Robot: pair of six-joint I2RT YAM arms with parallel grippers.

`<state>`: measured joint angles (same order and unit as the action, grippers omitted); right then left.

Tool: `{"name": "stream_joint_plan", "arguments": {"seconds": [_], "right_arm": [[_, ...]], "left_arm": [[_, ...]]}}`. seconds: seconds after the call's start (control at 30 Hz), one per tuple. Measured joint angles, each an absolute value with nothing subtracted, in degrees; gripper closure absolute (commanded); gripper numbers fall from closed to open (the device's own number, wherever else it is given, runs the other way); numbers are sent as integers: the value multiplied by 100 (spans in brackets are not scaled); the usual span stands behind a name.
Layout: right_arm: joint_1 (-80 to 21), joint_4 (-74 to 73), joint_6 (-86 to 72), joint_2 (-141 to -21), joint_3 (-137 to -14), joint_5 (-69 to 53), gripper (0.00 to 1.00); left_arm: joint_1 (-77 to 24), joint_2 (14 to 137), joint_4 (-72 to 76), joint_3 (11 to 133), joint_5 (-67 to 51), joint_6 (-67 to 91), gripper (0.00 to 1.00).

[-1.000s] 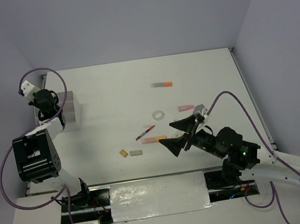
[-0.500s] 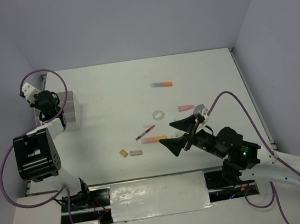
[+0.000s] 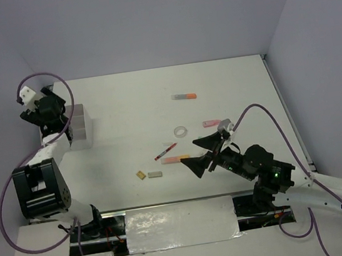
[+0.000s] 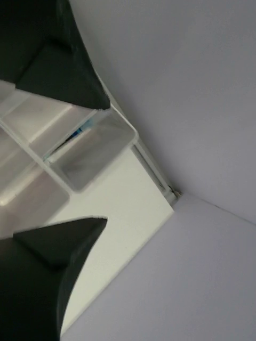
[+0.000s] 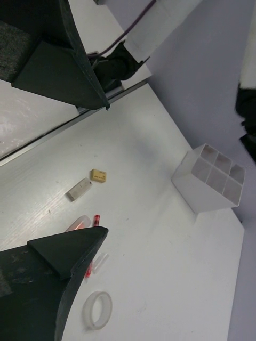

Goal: Sort the stationery into containers
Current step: Pick up the pen from the center of the board.

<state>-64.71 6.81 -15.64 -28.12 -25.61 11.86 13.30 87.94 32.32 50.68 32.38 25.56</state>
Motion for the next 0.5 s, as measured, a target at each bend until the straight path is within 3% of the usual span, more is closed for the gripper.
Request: {"name": "stream_joint_plan", "arguments": {"seconds": [0.3, 0.5], "right_arm": [[-5448, 351, -2097, -3076, -2563, 1372, 2], [-4617, -360, -2530, -2724, -2768, 1232, 2]], "left_arm": [[-652, 7935, 1503, 7360, 3304, 1839, 1], [-1424, 7196, 740, 6600, 2045, 1968, 3]]}}
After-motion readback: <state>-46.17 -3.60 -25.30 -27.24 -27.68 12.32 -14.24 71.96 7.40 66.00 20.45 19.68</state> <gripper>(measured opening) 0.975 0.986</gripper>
